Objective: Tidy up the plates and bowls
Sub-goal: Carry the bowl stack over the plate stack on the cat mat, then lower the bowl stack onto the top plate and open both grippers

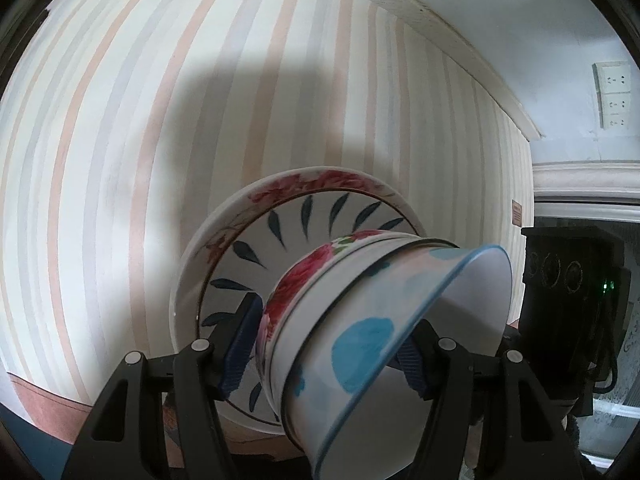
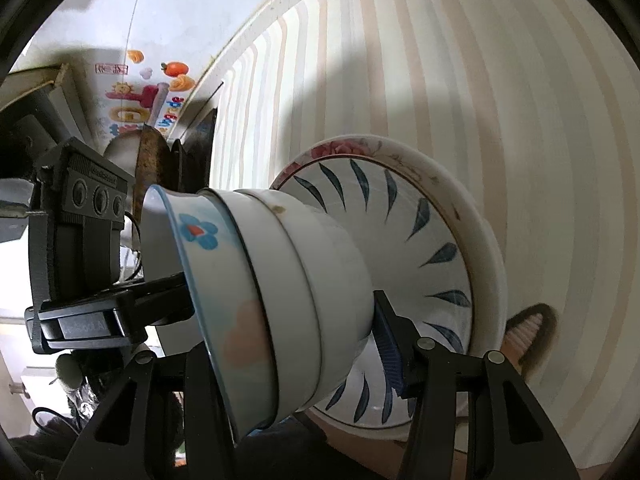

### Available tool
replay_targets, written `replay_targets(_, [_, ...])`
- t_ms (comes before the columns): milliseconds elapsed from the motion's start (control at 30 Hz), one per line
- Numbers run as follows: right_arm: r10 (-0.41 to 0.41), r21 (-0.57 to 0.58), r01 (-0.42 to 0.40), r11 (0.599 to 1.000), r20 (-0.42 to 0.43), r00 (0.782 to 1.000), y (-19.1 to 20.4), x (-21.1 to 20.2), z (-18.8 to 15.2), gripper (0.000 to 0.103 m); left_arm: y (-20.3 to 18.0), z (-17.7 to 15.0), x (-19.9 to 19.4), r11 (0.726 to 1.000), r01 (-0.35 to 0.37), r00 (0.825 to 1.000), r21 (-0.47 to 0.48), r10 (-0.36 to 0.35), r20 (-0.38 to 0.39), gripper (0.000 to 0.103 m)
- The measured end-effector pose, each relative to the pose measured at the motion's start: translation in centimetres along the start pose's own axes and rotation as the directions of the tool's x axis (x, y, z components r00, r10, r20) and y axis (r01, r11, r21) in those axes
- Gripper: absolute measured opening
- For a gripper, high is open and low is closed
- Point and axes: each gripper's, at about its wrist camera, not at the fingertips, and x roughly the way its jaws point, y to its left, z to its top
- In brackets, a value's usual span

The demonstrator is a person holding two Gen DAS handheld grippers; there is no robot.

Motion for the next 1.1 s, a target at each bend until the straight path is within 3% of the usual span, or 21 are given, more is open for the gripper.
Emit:
replay_targets(500, [-0.036,-0.004,0.036,0.999,-0.055,0.998,-0.2,0.9,0.7,0.053,0.6,0.2,1.0,1.0,-0.002,1.0,-0.005,0.002,-0.015,0.061])
replay_targets(700, [-0.05,0.009,0.051,0.999,-0.069,0.996,-0.1,1.1,0.7,0.053,-0.5,-0.2,0.5,0.997,-0.067,0.998,0.025,0.067,0.008,0.061])
replay_targets(800, [-0.094,-0.006,0.094,0.996,-0.062,0.994,0.6,0.9,0.6,0.054,-1.3,-0.8,-0.9,0.986,-0.154,0.987,0.057,0.151,0.064,0.061])
replay_targets(933, [-0.172,-0.052,0.171,0.984,-0.027,0.985,2.1,-0.5,0.2,0.056,-1.7,-1.7,-2.6,0.971,-0.221,0.971,0.088,0.211,0.11,0.061])
replay_targets(1000, [-0.217,-0.066,0.217,0.974,0.001,0.976,3.2,-1.5,-0.2,0.064,-2.0,-2.3,-3.5,0.96,-0.265,0.956,0.096,0.248,0.154,0.063])
replay_targets(1100, [-0.274,-0.069,0.277,0.958,0.051,0.96,4.5,-3.2,-1.0,0.083,-2.2,-3.1,-5.1,0.94,-0.325,0.927,0.104,0.295,0.233,0.089])
